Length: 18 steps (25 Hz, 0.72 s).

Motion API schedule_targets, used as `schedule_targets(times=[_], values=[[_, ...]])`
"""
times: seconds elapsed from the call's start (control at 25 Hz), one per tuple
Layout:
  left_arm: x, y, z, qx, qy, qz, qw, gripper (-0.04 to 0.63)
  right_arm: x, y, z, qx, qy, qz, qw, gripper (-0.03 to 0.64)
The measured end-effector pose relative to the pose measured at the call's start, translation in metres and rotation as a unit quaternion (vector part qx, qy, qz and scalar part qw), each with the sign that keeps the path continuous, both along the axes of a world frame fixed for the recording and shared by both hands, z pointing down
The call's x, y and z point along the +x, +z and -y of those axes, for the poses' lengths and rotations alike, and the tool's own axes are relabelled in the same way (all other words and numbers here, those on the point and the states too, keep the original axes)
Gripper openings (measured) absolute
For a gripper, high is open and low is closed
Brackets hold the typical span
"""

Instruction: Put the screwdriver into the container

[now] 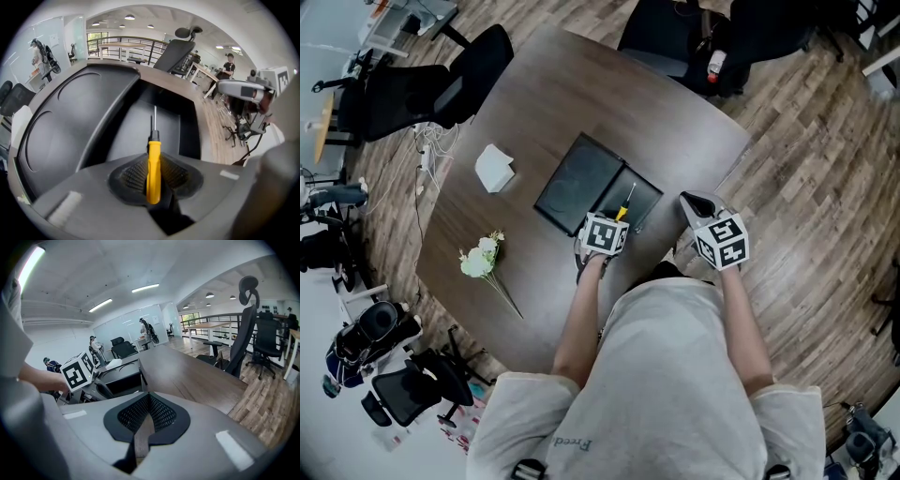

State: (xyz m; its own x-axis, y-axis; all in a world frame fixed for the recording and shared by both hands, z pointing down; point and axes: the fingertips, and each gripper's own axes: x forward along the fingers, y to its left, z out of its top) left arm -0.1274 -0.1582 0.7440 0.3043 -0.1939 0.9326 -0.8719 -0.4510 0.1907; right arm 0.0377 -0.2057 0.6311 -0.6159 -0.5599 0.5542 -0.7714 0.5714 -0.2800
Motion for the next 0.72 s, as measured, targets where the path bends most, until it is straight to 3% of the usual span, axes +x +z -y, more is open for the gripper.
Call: schedule_targets(times=[0.72], values=[[0.0002, 0.0025, -0.0012, -0.006, 0.003, -0.007, 1.0, 0.14, 0.0013, -0.0016, -0.0034, 0.004, 0.006, -0.001, 1.0, 0.0]])
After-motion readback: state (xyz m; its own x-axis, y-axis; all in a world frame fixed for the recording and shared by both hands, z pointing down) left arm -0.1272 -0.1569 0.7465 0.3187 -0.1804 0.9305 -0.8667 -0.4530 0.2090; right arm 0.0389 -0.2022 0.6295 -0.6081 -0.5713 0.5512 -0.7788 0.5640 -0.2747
